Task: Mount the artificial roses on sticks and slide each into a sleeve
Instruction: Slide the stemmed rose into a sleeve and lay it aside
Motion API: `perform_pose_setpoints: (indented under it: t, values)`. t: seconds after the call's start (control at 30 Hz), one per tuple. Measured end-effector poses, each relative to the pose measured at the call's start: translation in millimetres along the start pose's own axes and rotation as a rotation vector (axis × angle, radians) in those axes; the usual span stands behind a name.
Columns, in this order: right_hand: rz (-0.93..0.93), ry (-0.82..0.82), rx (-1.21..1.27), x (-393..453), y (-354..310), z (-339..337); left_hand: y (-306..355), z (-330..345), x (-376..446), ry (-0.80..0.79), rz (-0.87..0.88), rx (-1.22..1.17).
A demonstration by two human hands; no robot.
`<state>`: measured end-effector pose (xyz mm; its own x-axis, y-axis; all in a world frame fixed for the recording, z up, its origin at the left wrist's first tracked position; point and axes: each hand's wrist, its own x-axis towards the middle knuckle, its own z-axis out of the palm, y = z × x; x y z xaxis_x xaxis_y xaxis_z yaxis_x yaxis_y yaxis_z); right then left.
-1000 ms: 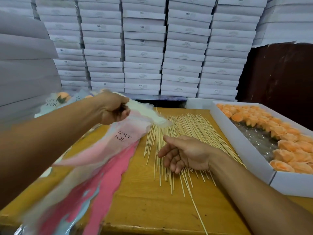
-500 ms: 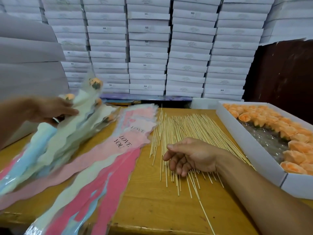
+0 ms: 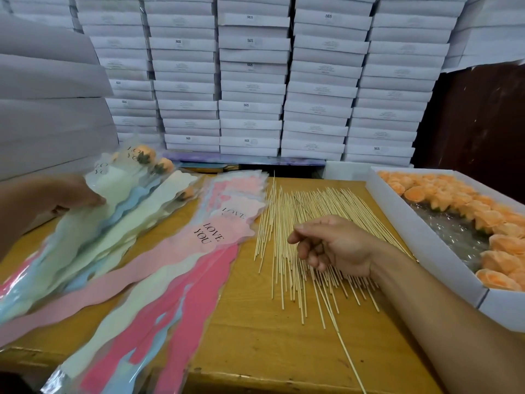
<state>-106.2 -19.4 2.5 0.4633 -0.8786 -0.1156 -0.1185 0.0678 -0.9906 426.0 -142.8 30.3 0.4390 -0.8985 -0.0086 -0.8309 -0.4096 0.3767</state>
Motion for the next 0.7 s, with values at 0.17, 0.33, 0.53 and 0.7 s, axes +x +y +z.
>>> perform_pose_setpoints:
  t: [0.17, 0.33, 0.53, 0.7]
  values:
    - [-0.049, 0.166, 0.04, 1, -1, -3, 2, 3, -7, 0.056, -0.064, 0.053]
    - [-0.083, 0.257, 0.07, 2, -3, -2, 21, -3, -17, 0.123, -0.007, 0.265]
    - [-0.107, 0.322, 0.074, 3, -2, -6, 122, 2, -92, 0.333, 0.208, 0.22]
    - [-0.13, 0.414, 0.072, 5, 0, -10, 212, 42, -160, 0.238, 0.384, -0.182]
